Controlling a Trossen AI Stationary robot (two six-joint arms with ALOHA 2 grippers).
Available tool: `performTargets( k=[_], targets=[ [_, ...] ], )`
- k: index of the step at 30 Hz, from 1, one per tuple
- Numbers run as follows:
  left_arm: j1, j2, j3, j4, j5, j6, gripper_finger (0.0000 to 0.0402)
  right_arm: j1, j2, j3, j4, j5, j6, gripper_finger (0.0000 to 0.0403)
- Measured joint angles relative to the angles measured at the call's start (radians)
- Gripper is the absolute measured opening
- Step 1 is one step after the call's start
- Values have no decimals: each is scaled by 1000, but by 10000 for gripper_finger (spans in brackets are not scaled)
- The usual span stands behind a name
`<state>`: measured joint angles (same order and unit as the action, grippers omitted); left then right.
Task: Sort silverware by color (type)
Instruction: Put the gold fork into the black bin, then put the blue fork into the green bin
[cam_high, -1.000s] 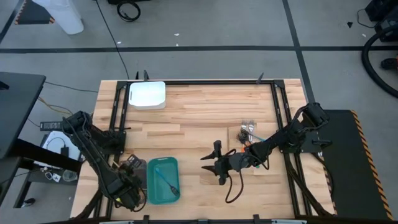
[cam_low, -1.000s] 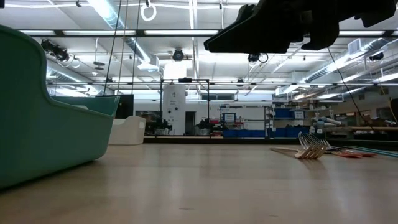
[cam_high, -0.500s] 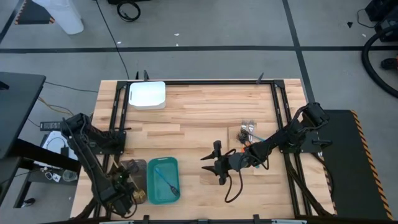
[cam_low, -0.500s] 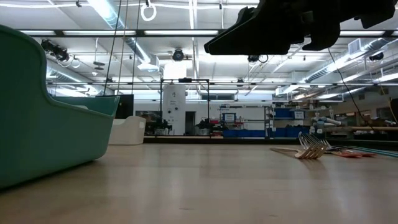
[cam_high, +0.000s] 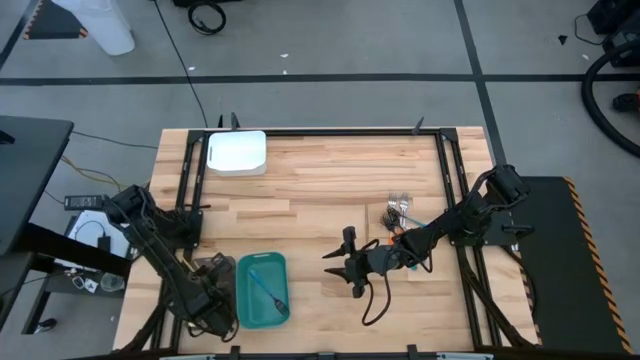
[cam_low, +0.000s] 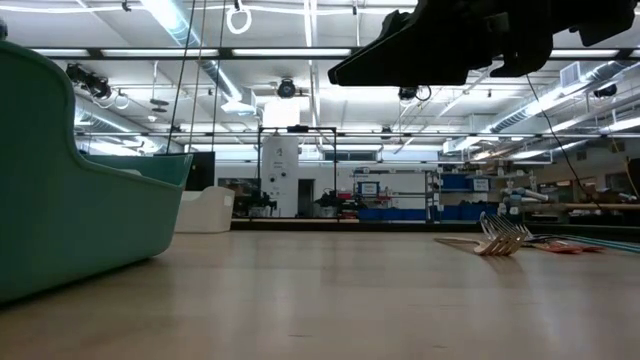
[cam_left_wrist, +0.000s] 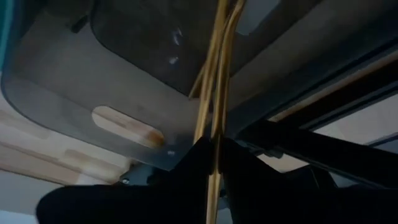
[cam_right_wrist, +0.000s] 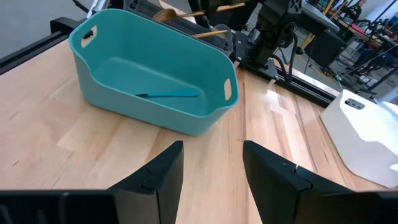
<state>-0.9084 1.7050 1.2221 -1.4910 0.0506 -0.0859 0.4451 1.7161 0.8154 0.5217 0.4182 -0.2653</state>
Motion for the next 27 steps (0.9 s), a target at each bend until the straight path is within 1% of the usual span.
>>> performTargets(
  k=[4,7,9,16,18,21,25,27],
  targets=[
    [18,17,-1,15,1,0,40,-4,0,0,0,-1,1,176],
    [20,17,-1,36,1,-12,50,-2,0,0,-1,-2,1,176],
    [18,17,-1,54,1,-30,63,-3,0,0,-1,-3,1,176],
    [11,17,15,21,0,-60,115,-3,0,0,-1,-28,2,175],
    [11,17,30,23,-22,-63,122,-3,0,0,-1,-28,2,174],
    [12,17,51,32,-56,-89,124,-3,0,0,-1,-28,9,171],
    [13,17,78,31,-62,-113,116,-3,0,0,-1,-28,12,169],
    [13,17,104,31,-100,-114,112,-3,0,0,-1,-28,12,168]
  ],
)
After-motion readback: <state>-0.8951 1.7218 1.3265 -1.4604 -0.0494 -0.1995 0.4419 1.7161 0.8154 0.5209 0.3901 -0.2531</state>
